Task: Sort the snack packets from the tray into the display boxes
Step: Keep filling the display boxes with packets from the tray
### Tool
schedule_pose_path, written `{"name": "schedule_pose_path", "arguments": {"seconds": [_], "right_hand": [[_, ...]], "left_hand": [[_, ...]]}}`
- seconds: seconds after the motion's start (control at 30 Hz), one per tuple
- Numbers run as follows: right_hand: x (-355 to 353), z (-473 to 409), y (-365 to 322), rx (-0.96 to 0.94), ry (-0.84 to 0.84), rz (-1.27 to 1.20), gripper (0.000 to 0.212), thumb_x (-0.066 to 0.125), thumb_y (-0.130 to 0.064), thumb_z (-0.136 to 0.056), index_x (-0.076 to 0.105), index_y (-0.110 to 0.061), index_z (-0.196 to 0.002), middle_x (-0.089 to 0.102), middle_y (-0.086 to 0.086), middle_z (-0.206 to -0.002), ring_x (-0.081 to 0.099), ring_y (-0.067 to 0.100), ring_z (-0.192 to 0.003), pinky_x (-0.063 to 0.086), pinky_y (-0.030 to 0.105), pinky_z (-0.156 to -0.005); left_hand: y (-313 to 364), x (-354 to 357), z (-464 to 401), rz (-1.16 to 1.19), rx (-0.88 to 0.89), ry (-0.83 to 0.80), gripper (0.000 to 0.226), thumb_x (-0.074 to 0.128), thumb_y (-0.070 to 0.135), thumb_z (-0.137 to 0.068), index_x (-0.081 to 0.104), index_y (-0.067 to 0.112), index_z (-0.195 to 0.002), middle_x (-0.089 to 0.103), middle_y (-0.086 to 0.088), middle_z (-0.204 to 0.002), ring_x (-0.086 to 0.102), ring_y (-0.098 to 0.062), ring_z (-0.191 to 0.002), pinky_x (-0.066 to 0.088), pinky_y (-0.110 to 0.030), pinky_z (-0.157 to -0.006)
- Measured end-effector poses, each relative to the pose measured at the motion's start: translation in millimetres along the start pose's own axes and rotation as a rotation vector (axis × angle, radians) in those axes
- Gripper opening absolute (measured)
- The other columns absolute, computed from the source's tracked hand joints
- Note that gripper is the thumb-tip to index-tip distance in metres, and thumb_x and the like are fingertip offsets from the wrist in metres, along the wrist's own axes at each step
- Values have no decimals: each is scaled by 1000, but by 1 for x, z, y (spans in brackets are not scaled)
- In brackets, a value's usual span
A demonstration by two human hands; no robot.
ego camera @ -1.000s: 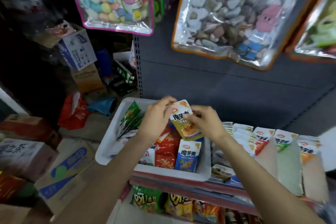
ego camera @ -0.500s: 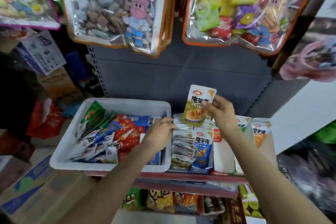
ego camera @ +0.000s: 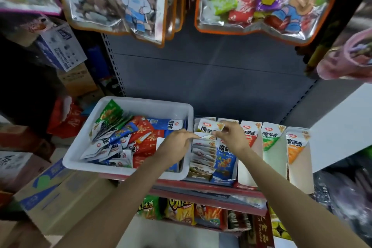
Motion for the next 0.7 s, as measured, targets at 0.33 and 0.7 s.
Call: {"name": "schedule_pose_path", "arguments": {"seconds": [0.33,0.7], "right_hand": [[4,-6,-20,-172,86,428,17,53,-24,-95,66,-14,-101,64,9,-99,60,24,-88,49,34,-74],[107,10,-92,-306,-225,519,38,50,-23,-95,48,-17,-132,47,6,-131,47,23,-119,42,34,-95]], "left_hand": [[-3,-7,10,22,-35,28,42,42,5,-93,53,21,-130,54,0,-130,50,-14,-112,43,-26,-93],[-103,-67,61,-11,-306,239,31,52,4,-92,60,11,-122,56,-9,-125,51,-24,-115,44,-35,-96]]}}
Point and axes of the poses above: each hand's wrist, its own z-axis away from the middle knuckle, its own x-axis out of the palm, y = z × x, the point moved 3 cm from there along -z, towards the middle knuckle
